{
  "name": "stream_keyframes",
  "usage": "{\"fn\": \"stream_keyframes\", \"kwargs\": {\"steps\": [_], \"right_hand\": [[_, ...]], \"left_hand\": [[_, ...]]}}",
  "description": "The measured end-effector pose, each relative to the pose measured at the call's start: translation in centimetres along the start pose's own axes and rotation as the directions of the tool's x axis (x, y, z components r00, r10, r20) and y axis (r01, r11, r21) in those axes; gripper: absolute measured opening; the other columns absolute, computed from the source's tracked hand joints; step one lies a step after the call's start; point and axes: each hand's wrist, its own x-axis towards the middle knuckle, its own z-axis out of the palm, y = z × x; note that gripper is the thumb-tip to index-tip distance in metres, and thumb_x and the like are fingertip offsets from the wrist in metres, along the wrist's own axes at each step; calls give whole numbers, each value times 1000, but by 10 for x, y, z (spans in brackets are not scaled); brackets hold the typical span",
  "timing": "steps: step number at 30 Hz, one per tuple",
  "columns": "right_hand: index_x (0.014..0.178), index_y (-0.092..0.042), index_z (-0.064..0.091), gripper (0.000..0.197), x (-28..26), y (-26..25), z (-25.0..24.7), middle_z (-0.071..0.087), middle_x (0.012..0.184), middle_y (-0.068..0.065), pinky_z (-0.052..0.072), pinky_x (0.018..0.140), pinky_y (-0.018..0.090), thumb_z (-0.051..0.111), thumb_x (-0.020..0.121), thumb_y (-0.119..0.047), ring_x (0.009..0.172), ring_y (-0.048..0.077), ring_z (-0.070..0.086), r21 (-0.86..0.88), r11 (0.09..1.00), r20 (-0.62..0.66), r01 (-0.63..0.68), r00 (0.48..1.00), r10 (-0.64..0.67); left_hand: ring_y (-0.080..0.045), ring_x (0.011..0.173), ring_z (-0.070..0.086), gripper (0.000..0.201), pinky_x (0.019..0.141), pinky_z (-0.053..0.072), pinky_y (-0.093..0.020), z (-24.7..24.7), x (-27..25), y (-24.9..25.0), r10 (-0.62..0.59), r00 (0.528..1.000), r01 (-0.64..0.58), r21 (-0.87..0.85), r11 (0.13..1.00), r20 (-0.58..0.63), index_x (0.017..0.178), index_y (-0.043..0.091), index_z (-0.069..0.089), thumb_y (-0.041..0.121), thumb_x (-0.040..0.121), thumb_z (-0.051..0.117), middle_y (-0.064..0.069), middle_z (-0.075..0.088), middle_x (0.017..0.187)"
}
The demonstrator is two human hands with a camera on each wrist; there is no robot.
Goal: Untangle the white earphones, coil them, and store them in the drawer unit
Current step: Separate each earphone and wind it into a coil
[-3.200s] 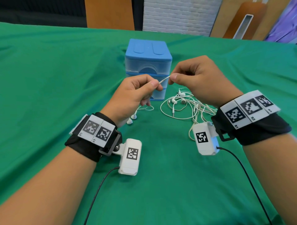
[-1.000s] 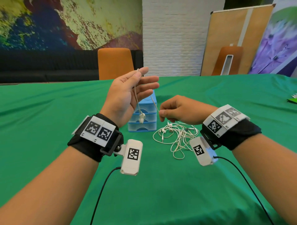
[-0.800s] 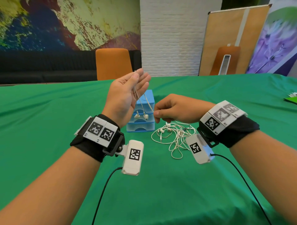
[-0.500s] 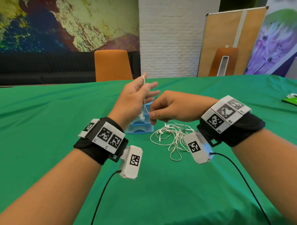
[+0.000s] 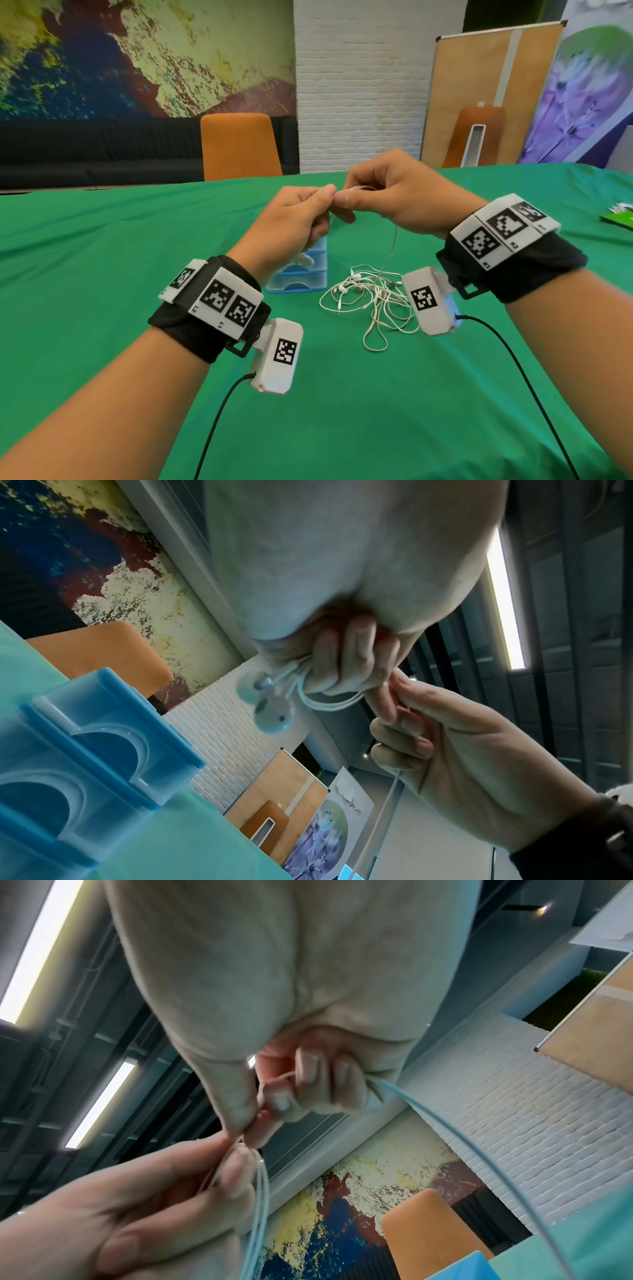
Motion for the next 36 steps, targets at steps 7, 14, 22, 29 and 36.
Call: {"fn": "stream_keyframes", "kwargs": {"steps": [7, 14, 22, 29, 36], "right_hand": [[78, 0, 64, 34, 4, 14, 3, 38, 56, -3, 26, 49, 21, 64, 97, -29, 51, 8, 29, 60, 997, -182, -38, 982, 48], [79, -6, 60, 33, 8, 20, 21, 37, 65, 13, 27, 46, 20, 48, 105, -22, 46, 8, 31, 196, 968, -73, -157, 982, 174], [86, 0, 67, 29, 9, -2, 32, 42, 52, -7, 33, 49, 15, 51, 103, -17, 45, 3, 36, 45, 989, 214, -142, 968, 129], [85, -1, 70, 23, 11, -27, 5, 52, 57, -5, 35, 53, 26, 57, 100, -14, 51, 11, 40, -5, 1000, 236, -22, 971, 22], [77, -8, 63, 28, 13, -6, -18, 42, 55, -4, 30, 46, 19, 59, 99, -24, 46, 6, 34, 7, 1000, -109, -13, 994, 13]], "left_hand": [[-8, 40, 14, 42, 40, 13, -20, -7, 0, 0, -70, 997, 73, -204, 976, 24, 90, -1, 65, 24, 108, 37, 2, 24, 52], [-8, 52, 59, 33, 46, 41, -13, -11, 1, 8, -11, 1000, 0, -388, 922, -25, 129, -7, 57, 10, 106, 41, -6, 66, 74], [-19, 117, 67, 48, 99, 53, -26, -12, 11, 3, 26, 972, -117, -387, 915, -234, 149, -3, 34, -7, 102, 43, -18, 65, 129], [-18, 70, 61, 35, 66, 50, -19, -16, 6, 5, 112, 990, -106, 68, 992, -88, 136, -2, 51, -6, 102, 40, -15, 66, 92], [-14, 53, 23, 34, 47, 18, -23, -15, 1, 13, 44, 999, -45, -92, 995, -6, 109, -4, 69, 15, 106, 40, -3, 35, 56]]}}
